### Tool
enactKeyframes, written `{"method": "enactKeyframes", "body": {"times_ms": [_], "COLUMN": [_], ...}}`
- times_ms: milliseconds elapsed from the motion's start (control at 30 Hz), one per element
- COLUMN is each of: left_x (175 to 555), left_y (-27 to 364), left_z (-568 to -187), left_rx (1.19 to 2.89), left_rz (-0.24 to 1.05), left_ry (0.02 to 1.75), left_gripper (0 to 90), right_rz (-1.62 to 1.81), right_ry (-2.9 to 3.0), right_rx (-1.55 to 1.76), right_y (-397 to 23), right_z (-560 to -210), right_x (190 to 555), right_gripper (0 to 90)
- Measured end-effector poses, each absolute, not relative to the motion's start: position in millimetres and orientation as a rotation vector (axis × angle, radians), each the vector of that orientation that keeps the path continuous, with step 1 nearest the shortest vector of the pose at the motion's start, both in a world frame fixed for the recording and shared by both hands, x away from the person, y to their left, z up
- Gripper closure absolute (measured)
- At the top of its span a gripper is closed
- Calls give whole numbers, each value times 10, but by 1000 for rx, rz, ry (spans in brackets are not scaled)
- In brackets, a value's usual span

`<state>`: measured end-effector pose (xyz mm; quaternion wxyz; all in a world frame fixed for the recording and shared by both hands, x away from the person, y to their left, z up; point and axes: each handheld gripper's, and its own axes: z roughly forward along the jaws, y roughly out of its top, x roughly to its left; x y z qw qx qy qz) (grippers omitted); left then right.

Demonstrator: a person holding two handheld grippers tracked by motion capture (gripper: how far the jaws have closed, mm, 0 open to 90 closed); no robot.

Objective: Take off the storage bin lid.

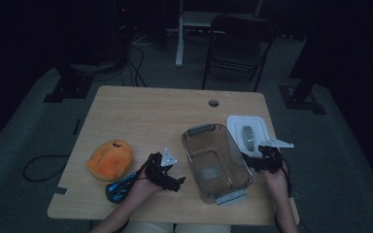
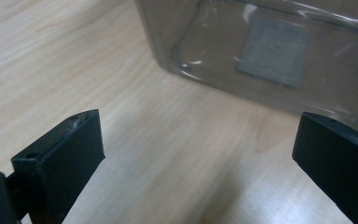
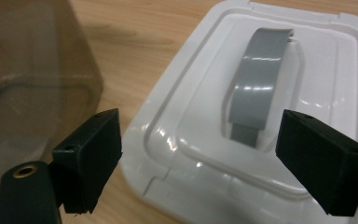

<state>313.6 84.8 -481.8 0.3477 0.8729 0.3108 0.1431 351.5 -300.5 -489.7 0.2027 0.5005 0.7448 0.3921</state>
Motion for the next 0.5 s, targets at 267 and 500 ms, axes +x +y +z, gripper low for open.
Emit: {"method": "enactKeyframes", "body": {"times_ms": [267,500], "left_x": [3339,3459], "left_y": [760,728], "left_z": [-4777,-4781], "left_rx": [2262,2287], "left_rz": [394,399], "left_ry": [797,807], "left_gripper": [25,25], "right_rz": [1097,1110], "right_ry": [2115,2204], "right_rx": [1322,1308], "right_y": [-2913,-2828], "right_z": [-4974,-5049], "right_x": [3321,3239], "right_gripper": [140,150]}}
